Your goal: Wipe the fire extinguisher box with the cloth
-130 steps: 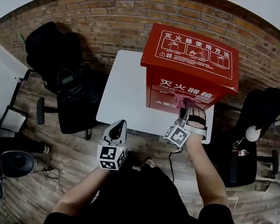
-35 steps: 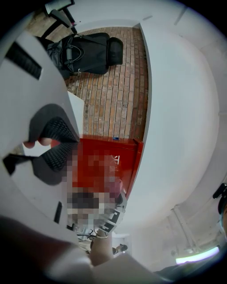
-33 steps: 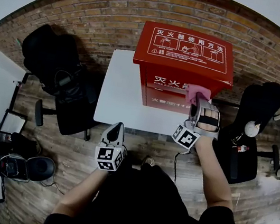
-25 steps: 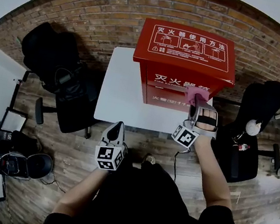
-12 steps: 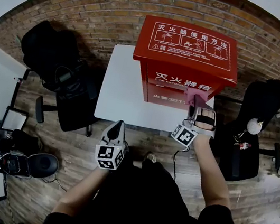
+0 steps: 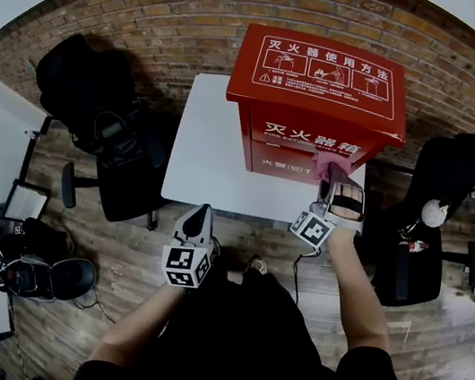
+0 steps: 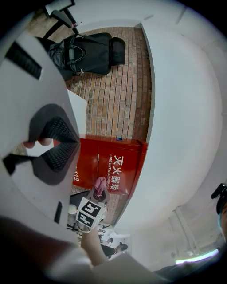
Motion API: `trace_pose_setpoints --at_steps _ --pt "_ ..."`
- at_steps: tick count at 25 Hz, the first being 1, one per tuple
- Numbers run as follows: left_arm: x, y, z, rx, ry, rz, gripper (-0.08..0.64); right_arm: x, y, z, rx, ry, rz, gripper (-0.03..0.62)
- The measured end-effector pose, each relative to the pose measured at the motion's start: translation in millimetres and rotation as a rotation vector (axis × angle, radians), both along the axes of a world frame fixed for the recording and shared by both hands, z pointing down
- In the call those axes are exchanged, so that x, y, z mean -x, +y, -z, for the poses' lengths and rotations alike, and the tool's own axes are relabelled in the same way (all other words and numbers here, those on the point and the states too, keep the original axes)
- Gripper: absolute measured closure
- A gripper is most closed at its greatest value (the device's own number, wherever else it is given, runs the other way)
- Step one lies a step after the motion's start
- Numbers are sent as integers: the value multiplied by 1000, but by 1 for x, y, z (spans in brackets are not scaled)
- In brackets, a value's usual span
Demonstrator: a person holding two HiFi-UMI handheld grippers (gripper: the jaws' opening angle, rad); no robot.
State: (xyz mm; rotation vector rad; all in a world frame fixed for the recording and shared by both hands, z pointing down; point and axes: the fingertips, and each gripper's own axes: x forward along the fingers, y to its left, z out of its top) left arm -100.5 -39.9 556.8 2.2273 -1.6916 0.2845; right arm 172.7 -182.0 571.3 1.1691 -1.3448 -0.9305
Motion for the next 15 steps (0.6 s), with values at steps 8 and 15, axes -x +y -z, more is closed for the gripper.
trace_pose_setpoints --at_steps 8,15 --pt "1 1 -3 12 -8 -3 541 0 -1 -12 18 -12 -3 469" --pt "1 3 -5 16 -14 -3 541 2 0 -19 20 -19 -4 469"
